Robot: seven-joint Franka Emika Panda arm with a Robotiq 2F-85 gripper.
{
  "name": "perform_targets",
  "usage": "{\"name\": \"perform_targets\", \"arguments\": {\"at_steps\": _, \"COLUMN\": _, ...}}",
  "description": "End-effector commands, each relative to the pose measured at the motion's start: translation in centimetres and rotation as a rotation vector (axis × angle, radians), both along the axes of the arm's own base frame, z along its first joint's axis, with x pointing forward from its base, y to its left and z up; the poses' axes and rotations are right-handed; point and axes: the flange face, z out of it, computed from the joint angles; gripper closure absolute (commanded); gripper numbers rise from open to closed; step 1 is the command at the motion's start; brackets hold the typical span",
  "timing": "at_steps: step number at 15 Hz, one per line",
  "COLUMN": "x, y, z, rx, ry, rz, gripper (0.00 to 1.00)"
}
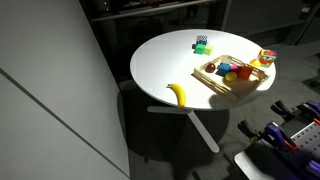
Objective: Move the plastic lemon to the table
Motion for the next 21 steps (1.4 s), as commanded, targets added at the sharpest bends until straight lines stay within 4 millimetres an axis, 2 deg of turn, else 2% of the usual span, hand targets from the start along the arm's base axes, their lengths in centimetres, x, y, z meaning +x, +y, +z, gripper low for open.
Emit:
{"name": "perform_targets", "arguments": {"at_steps": 1, "x": 2.7, "y": 1.3, "z": -1.9, "rx": -0.027, "ry": 0.035, "rz": -0.034, "gripper": 0.0}}
{"name": "perform_targets", "arguments": {"at_steps": 7, "x": 4.8, "y": 3.3, "z": -7.1, "rx": -0.065, "ry": 0.024, "rz": -0.075, "gripper": 0.0}}
{"name": "perform_targets", "arguments": {"at_steps": 10, "x": 5.2, "y": 3.7, "z": -8.8, "rx": -0.081, "ry": 0.024, "rz": -0.085, "gripper": 0.0}}
{"name": "perform_targets", "arguments": {"at_steps": 21, "x": 5.2, "y": 3.6, "z": -9.4, "rx": -0.073, "ry": 0.041, "rz": -0.074, "gripper": 0.0}}
